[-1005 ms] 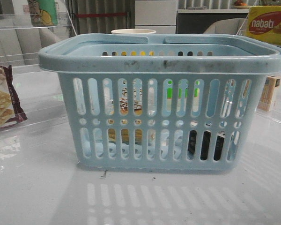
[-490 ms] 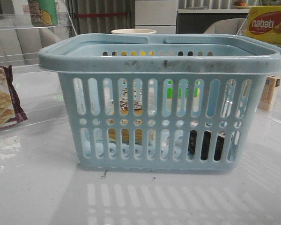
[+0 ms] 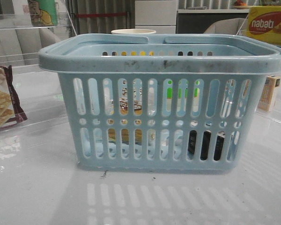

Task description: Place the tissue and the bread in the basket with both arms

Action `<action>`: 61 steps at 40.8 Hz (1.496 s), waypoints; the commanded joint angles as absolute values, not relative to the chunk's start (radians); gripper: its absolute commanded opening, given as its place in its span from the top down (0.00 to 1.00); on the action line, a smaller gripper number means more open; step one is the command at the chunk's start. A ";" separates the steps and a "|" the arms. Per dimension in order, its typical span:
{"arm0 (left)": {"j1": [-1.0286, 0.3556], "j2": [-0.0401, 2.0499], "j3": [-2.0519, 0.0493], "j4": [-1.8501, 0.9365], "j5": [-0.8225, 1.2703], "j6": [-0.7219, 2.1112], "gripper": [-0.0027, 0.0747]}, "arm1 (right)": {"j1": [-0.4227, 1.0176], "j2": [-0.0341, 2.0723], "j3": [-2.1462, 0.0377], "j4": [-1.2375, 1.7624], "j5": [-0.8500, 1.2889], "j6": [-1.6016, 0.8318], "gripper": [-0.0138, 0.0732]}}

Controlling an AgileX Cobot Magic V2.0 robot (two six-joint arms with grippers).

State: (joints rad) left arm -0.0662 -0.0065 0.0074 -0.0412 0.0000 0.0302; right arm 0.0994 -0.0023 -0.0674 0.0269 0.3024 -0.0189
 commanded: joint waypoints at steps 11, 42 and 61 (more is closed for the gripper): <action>-0.074 -0.023 0.006 -0.051 -0.089 0.029 0.85 | 0.003 -0.029 0.030 0.061 -0.018 -0.018 0.78; -0.074 -0.023 0.006 -0.051 -0.089 0.029 0.85 | -0.028 -0.029 0.030 0.061 -0.138 -0.018 0.78; -0.074 -0.023 0.006 -0.051 -0.089 0.029 0.85 | -0.024 -0.029 0.030 0.061 -0.138 -0.018 0.78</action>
